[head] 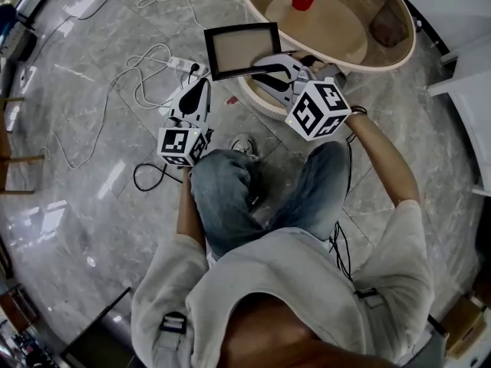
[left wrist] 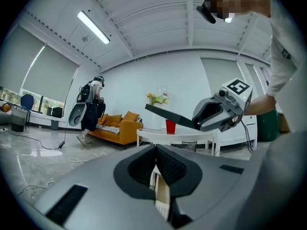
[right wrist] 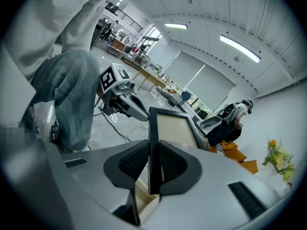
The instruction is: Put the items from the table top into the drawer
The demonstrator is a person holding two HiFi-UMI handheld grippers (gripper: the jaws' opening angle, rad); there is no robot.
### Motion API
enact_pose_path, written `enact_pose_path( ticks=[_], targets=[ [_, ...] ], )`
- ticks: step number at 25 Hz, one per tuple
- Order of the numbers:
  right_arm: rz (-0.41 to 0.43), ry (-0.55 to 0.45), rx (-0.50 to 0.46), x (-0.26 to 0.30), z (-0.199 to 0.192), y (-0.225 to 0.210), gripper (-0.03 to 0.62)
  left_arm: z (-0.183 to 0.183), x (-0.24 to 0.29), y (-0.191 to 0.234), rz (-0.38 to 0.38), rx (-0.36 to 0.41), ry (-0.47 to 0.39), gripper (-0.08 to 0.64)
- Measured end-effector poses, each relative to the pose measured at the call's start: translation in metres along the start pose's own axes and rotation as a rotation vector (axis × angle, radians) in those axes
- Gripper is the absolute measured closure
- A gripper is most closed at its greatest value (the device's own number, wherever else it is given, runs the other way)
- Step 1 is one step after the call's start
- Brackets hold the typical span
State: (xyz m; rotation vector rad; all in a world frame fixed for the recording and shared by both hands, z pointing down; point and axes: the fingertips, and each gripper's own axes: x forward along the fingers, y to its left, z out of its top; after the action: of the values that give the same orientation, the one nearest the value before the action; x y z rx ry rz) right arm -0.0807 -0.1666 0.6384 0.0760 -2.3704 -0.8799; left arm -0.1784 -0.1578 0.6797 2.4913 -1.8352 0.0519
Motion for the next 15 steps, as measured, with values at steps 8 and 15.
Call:
enact_pose_path(
  ticks=[8, 15],
  targets=[
    [0.067, 0.026, 0.133, 0.039, -0.043, 0.044, 0.505, -0.009, -0.001, 0.005, 0.006, -0.012, 0.017, 0.545],
    [0.132, 0.117, 0.229, 0.062, -0.110, 0.077, 0.505, -0.012, 0.007, 0.002, -0.010, -0.009, 0.016, 0.545]
  ],
)
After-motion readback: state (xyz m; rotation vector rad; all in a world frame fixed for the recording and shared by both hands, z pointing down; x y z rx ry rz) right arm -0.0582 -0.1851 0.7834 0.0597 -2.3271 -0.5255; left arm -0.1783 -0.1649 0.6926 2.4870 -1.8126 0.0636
